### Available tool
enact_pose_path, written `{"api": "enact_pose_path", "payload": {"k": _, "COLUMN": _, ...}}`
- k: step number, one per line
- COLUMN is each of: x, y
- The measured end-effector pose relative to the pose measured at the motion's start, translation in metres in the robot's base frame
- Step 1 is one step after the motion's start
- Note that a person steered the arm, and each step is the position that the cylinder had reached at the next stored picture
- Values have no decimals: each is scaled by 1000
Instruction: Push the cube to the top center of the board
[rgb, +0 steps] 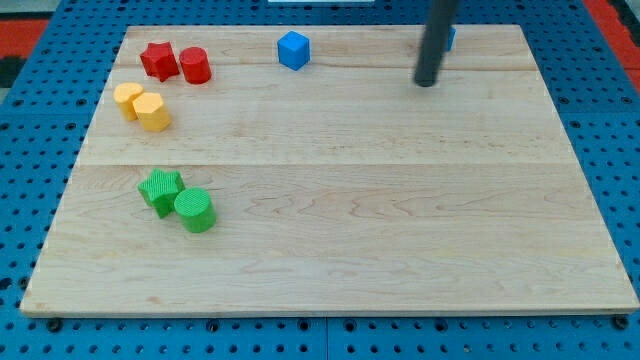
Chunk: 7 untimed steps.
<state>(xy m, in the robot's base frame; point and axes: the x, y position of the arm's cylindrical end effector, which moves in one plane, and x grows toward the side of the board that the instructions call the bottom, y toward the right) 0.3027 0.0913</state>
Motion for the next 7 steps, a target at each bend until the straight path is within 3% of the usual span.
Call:
{"api": "enact_pose_path", "payload": {"k": 1, "x": -45, "y": -114}}
{"api": "enact_pose_path", "payload": {"k": 2, "x": -58, "y": -138}}
{"api": "enact_pose_path", "payload": {"k": 3, "x": 6, "y": -143}}
{"api": "enact_pose_path", "payload": {"k": 4, "x": -33, "y": -221}}
{"api": "enact_pose_path", "payload": {"k": 6, "x": -87, "y": -274}}
{"api": "enact_pose_path", "payload": {"k": 7, "x": -74, "y": -190}}
